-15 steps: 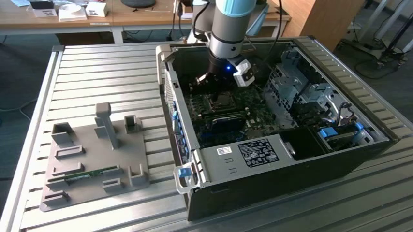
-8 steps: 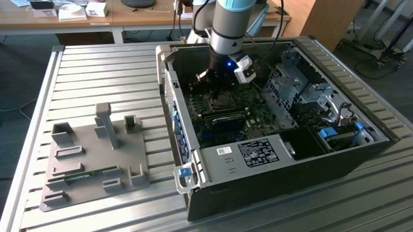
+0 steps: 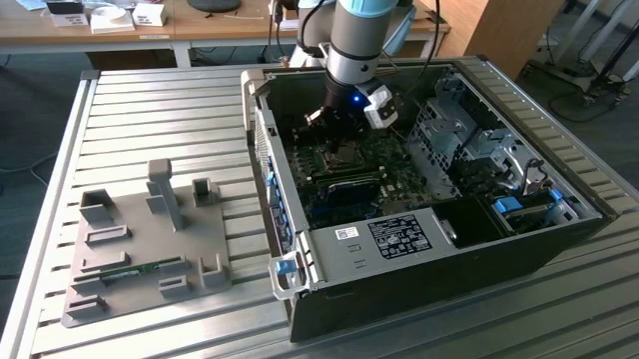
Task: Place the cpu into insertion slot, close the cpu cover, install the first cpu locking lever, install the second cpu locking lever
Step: 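Close the cpu cover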
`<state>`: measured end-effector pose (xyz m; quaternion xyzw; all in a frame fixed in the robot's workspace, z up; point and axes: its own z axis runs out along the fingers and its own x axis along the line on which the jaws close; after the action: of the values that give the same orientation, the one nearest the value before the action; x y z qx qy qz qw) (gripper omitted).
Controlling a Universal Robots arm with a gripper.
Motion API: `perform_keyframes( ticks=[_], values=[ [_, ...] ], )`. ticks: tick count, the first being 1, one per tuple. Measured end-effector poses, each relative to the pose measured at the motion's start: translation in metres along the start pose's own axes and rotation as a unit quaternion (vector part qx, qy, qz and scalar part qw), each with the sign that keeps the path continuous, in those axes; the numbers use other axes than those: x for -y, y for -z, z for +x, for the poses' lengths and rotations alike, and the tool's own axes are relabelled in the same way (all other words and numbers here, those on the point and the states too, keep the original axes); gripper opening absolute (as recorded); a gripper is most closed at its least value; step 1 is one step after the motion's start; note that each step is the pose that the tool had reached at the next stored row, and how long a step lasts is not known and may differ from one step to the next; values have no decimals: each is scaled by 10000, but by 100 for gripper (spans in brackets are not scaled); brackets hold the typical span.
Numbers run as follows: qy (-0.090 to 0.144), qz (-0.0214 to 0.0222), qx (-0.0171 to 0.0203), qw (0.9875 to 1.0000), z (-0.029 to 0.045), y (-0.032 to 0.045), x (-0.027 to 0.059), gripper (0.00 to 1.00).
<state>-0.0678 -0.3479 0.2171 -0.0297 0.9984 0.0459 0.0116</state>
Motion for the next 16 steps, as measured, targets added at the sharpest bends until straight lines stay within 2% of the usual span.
perform_keyframes(
  ticks=[8, 16],
  values=[
    [0, -1, 0, 10000, -138, -7, 9, 11],
    [0, 1, -1, 10000, -155, -2, 9, 11]
  ],
)
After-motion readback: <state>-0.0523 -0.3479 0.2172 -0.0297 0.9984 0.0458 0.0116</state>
